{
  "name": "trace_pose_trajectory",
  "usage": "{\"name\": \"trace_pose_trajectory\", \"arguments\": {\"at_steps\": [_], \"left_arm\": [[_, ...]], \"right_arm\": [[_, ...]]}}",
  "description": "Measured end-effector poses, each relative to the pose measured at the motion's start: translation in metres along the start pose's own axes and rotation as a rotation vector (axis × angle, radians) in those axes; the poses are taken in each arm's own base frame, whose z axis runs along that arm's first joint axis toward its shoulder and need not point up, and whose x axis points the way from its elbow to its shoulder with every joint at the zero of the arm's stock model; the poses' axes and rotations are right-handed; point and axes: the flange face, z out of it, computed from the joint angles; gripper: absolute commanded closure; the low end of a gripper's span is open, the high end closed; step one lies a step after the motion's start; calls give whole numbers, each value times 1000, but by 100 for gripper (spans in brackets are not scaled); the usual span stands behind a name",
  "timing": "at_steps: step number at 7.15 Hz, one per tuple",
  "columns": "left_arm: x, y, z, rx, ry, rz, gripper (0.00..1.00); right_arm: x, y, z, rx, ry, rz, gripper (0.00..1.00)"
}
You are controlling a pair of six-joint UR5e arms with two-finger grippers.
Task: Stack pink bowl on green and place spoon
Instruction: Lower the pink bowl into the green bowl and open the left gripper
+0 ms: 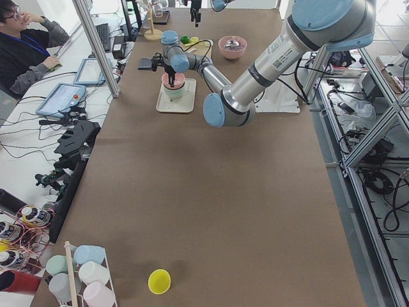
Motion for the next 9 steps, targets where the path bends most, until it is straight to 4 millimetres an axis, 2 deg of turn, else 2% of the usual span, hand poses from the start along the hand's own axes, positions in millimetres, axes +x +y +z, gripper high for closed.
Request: {"name": "trace_pose_trajectory", "arguments": {"at_steps": [3,9], "left_arm": [[2,6,9,9,-5,11,100],[0,5,10,15,-8,11,100]], "right_arm": [[0,0,0,0,0,0,0],[0,-2,0,2,0,-1,0]]}}
